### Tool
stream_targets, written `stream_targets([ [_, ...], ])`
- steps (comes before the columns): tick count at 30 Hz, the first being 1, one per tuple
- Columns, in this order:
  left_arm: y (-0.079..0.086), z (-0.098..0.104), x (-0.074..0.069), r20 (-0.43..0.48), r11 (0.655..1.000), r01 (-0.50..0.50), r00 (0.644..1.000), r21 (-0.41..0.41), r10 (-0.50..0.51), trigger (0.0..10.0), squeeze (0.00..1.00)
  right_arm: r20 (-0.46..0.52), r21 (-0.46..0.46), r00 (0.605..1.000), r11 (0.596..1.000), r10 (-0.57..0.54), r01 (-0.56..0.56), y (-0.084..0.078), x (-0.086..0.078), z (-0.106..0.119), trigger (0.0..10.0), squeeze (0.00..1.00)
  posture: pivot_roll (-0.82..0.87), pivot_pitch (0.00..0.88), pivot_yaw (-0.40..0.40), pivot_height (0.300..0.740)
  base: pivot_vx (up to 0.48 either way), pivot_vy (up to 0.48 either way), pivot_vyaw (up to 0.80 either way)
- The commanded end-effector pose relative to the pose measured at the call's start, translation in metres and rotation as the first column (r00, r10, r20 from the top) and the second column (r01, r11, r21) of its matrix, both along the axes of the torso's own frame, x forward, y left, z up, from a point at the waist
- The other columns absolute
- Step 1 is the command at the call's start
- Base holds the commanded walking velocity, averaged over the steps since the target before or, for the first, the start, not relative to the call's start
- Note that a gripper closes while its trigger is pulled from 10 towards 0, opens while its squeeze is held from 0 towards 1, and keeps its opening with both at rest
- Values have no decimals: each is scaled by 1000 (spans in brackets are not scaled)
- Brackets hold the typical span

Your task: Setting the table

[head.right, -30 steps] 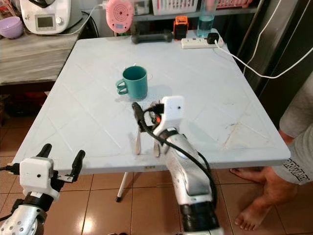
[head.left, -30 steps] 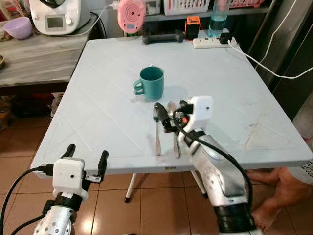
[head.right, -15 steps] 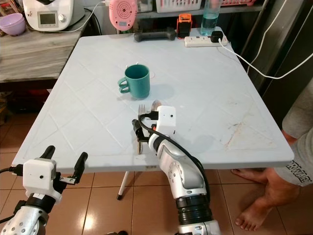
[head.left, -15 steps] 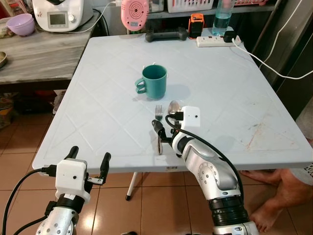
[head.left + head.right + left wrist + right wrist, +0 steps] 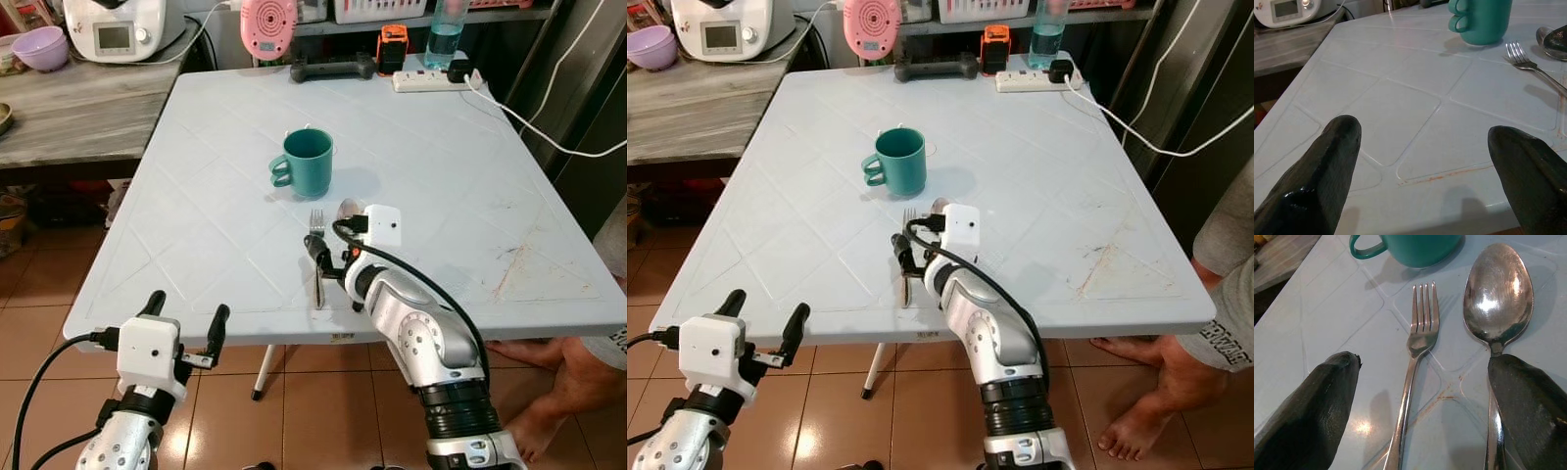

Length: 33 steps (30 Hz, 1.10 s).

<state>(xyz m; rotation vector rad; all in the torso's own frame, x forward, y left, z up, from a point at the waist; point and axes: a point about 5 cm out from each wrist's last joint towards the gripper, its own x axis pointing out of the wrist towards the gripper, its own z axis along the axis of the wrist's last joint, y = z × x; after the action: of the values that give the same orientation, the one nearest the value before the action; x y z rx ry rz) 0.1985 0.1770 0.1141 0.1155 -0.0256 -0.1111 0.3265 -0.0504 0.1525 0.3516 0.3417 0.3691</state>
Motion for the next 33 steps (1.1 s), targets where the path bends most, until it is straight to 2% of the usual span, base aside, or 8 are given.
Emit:
stream_targets([
  [1,3,-3,-2,-19,1000,-12,1000,1,12,10000,0,23,67,997,995,69,-70,26,-3,18,10000,0,-9,178,71,740,0,0,0],
  [11,1,-5,-4,-27,1000,-15,1000,-9,15,10000,0,71,60,988,988,137,-141,29,-12,34,10000,0,-7,177,63,740,0,0,0],
  [14,1,-6,-4,-29,1000,-14,999,-10,14,10000,0,80,56,984,985,161,-165,24,-18,36,10000,0,-8,175,65,740,0,0,0],
  [18,2,-5,-3,-30,1000,-10,1000,-9,10,10000,0,92,-13,983,988,157,-156,11,-24,27,10000,0,-13,169,69,740,0,0,0],
  [22,1,-6,-1,-35,1000,1,999,-7,-2,10000,0,58,-1,989,990,137,-138,9,-22,19,10000,0,-18,163,74,740,0,0,0],
  [28,-1,-7,1,-45,999,31,998,-12,-32,10000,0,35,13,994,995,102,-103,18,-11,20,10000,0,-19,164,80,740,0,0,0],
  [30,-2,-7,1,-52,999,44,998,-14,-45,10000,0,23,-51,999,998,27,-26,23,-1,19,10000,0,-19,169,87,740,0,0,0],
  [33,-5,-7,0,-58,998,55,997,-19,-56,10000,0,-7,-49,1000,999,19,-19,26,3,17,10000,0,-15,174,90,740,0,0,0],
])
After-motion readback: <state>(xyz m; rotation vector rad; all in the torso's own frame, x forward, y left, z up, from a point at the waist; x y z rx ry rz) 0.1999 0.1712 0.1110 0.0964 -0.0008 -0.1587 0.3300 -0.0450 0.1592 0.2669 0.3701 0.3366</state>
